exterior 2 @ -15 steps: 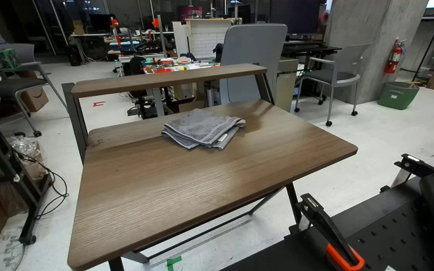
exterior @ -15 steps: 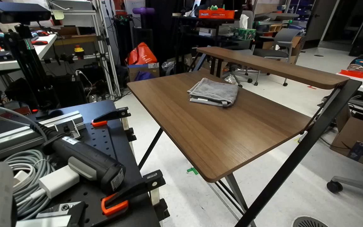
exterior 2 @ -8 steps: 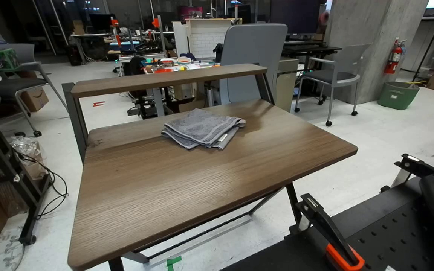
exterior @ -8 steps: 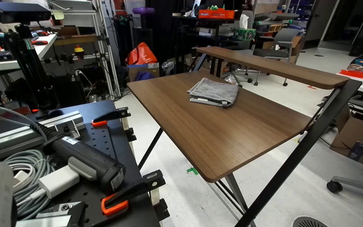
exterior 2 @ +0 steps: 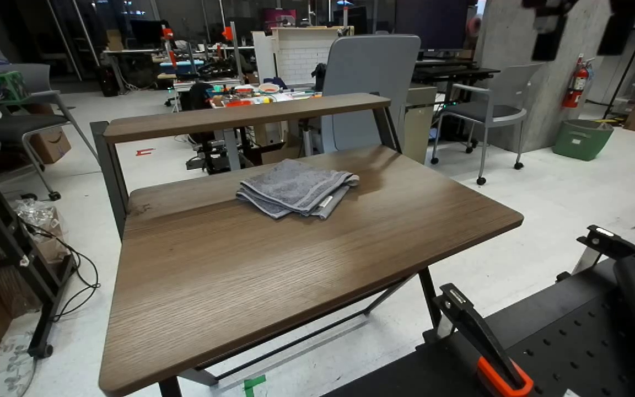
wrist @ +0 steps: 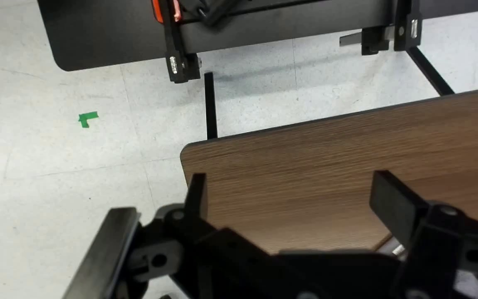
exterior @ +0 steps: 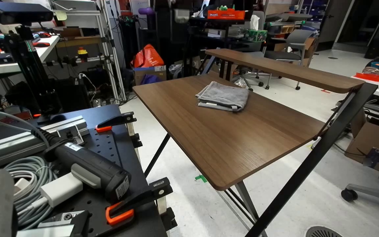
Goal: Move the grey towel slightly to the left
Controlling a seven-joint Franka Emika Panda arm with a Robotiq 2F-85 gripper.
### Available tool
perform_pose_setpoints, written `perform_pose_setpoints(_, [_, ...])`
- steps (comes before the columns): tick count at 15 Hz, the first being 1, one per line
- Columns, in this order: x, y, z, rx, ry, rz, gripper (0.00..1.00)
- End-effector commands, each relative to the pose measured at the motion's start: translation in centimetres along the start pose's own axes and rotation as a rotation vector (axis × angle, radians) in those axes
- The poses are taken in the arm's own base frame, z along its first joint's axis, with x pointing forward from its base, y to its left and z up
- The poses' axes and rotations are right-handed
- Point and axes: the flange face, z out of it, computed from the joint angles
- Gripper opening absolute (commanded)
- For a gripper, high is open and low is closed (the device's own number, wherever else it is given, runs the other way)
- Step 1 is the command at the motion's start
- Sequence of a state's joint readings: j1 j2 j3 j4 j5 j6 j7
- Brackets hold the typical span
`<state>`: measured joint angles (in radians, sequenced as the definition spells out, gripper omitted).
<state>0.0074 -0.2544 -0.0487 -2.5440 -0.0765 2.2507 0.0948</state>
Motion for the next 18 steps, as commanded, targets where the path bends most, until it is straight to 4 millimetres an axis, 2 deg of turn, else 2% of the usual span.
perform_pose_setpoints(1, [6.0,-3.2,4.2,-0.016,-0.027,0.086,1.0])
perform_pose_setpoints(5, [12.1,-7.6,8.6,-0.029,-0.01,0.163,1.0])
perform_pose_setpoints(9, [17.4,-11.5,11.7,-0.029,0.012,0.225,1.0])
perform_pose_setpoints(13, [21.4,-15.3,13.1,0.007,0.077,0.268,1.0])
perform_pose_setpoints(18, [25.1,-18.6,14.6,0.05,0.119,0.318,1.0])
